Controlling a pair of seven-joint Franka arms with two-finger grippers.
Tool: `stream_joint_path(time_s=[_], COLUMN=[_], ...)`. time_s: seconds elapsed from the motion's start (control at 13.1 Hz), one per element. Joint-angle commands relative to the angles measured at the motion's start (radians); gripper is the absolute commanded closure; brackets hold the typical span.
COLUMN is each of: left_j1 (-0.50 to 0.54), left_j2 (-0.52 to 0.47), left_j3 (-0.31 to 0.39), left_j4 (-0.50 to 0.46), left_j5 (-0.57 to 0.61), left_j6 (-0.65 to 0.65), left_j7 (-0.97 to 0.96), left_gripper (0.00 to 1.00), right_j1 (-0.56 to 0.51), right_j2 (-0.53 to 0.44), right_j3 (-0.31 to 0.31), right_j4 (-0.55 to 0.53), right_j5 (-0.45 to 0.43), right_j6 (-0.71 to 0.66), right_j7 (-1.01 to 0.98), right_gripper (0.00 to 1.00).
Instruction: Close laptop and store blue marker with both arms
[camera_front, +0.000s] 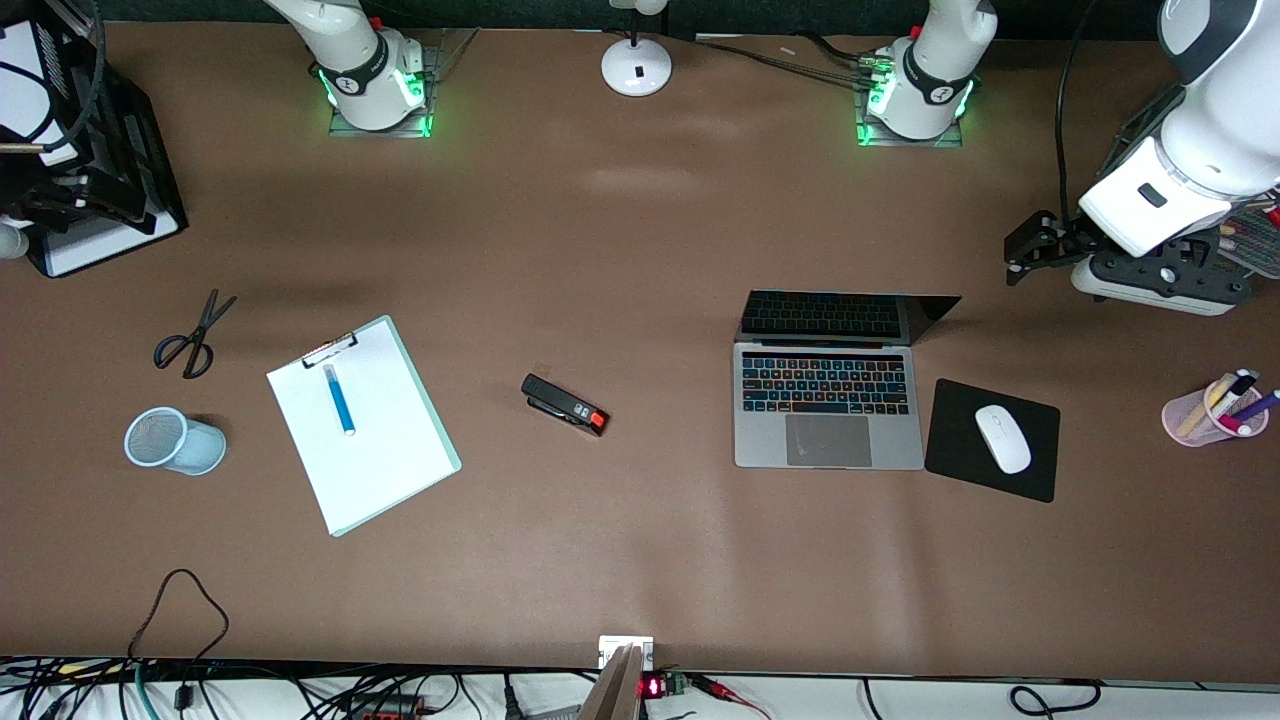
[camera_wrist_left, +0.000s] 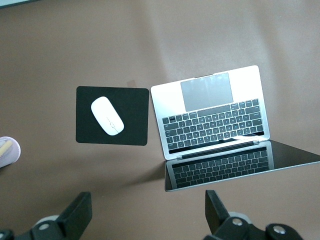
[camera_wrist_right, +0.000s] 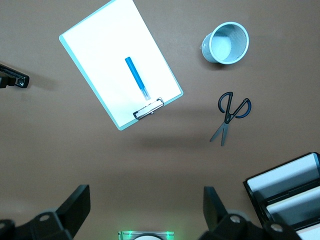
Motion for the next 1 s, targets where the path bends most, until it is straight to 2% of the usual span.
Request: stream_joint_path(time_s=[0.0, 0.46, 0.69, 0.84, 0.92], left_j1=[0.012, 0.009, 0.007, -0.002, -0.002], left_j2=[0.001, 0.009, 0.015, 0.046, 0.093], left_j3=[-0.011, -0.011, -0.009, -0.011, -0.011], left_j4=[0.016, 0.016, 0.017, 0.078, 0.130], left_j5=[0.022, 0.019, 0.018, 0.007, 0.007], left_j6=[-0.014, -0.019, -0.032, -0.142, -0.152], left_j7=[0.002, -0.001, 0.000, 0.002, 0.000], left_gripper=[0.00, 0.00, 0.00, 0.00, 0.00], right_j1=[0.000, -0.001, -0.001, 0.003, 0.005], right_j2=[-0.016, -0.010, 0.022, 0.053, 0.080], right_j3=[0.006, 0.004, 0.003, 0.003, 0.003], right_j4=[0.000, 0.000, -0.003, -0.003, -0.002], right_j5=[-0.004, -0.002, 0.004, 0.004, -0.001], right_j6=[-0.002, 0.004, 0.090, 0.114, 0.114], right_j7=[0.006, 0.006, 0.006, 0.006, -0.001], right_gripper=[0.00, 0.00, 0.00, 0.00, 0.00])
